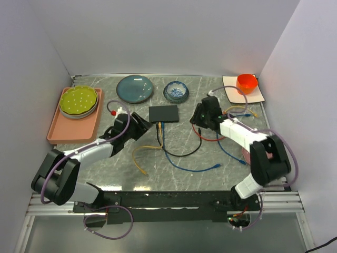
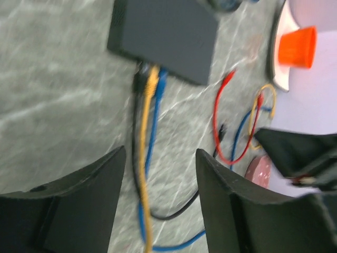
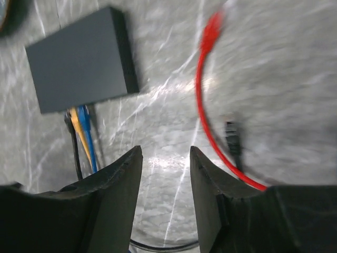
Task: Pull the plug from the switch port
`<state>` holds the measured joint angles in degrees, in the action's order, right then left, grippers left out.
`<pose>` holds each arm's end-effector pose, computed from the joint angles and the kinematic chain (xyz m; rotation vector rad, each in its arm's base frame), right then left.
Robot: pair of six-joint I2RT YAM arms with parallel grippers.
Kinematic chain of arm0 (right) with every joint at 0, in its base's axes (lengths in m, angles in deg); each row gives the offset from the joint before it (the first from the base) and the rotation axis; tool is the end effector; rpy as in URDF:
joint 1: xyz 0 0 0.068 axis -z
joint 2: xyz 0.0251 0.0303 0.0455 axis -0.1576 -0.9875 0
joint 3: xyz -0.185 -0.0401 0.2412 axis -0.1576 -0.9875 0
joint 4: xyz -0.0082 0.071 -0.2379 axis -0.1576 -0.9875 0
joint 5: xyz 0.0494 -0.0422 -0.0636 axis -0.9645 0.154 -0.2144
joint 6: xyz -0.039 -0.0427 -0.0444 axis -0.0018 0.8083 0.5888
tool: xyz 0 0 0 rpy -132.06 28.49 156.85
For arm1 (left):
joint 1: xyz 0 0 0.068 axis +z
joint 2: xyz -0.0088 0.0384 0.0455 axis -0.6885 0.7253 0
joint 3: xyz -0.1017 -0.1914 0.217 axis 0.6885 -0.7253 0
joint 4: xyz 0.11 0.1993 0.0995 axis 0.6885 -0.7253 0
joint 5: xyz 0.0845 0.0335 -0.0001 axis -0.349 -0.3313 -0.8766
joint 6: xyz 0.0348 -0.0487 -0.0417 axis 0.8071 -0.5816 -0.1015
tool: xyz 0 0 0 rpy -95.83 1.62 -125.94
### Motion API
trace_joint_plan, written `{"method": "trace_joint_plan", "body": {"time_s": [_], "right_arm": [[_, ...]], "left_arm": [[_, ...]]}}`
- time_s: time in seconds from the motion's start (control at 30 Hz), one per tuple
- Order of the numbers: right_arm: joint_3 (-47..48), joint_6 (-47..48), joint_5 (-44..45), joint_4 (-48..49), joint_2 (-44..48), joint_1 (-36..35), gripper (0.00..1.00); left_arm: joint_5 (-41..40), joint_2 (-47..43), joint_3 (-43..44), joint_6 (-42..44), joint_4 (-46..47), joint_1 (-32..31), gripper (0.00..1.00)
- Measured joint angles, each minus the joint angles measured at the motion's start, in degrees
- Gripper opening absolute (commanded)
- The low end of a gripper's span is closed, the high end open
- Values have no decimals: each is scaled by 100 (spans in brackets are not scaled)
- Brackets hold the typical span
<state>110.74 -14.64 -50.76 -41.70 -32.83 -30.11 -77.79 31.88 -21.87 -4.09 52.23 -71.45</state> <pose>0.3107 0.1172 0.2541 0.3124 2.3164 0.4602 0.2517 -0.1335 0.2222 -0.7012 2.1398 -0.9317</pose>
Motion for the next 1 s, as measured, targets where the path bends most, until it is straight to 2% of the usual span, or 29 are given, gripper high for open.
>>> {"method": "trace_joint_plan", "body": {"time_s": [0.23, 0.6, 0.7, 0.83, 1.0], "right_arm": [[518, 321, -378, 0, -1231, -291, 47], [643, 221, -1290, 595, -1604, -470, 45], [645, 48, -1246, 656, -1683, -470, 42], [992, -83, -955, 382, -1816, -463, 32], [1720, -140, -592, 214, -2164, -376, 22]], "left_arm": [[-114, 361, 804, 79, -315, 94, 62], [212, 1753, 2013, 404, -660, 494, 58], [234, 2041, 2387, 485, -745, 612, 57], [271, 2463, 2942, 509, -859, 872, 55], [214, 2623, 2903, 466, -890, 1104, 54]]}}
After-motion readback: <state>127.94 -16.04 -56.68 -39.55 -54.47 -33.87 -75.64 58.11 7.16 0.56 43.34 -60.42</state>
